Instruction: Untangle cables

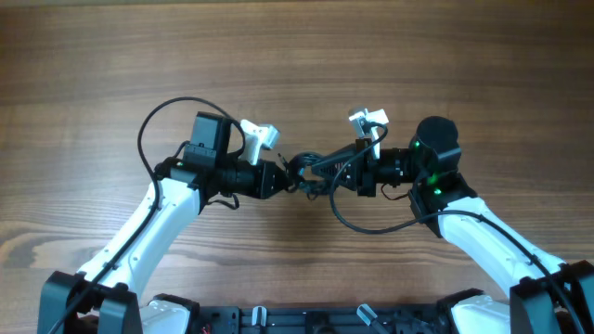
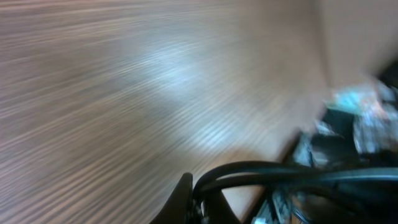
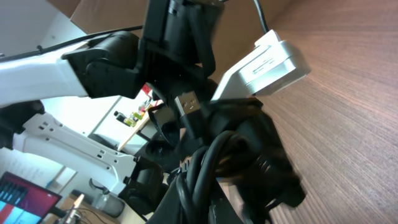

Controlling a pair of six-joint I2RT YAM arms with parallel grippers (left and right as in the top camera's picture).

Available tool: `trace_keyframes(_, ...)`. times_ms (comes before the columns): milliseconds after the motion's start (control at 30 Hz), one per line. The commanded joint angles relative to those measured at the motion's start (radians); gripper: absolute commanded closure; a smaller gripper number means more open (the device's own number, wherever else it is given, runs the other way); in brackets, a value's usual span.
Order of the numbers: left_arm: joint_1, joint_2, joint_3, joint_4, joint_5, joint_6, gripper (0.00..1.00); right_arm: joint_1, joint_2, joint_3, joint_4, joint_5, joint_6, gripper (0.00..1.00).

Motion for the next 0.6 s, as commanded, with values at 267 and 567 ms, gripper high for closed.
trace_keyframes(267, 0.141, 0.034, -0.008, 0.063, -0.312, -0.425, 0.61, -0.005, -0.009, 0.011, 0.023, 0.035, 0.076, 0.96)
trace_keyframes(567, 0.149, 0.026, -0.008, 0.233, 0.053, -0.15, 0.3, -0.005, 0.004, 0.011, -0.057, 0.145, 0.091, 0.96)
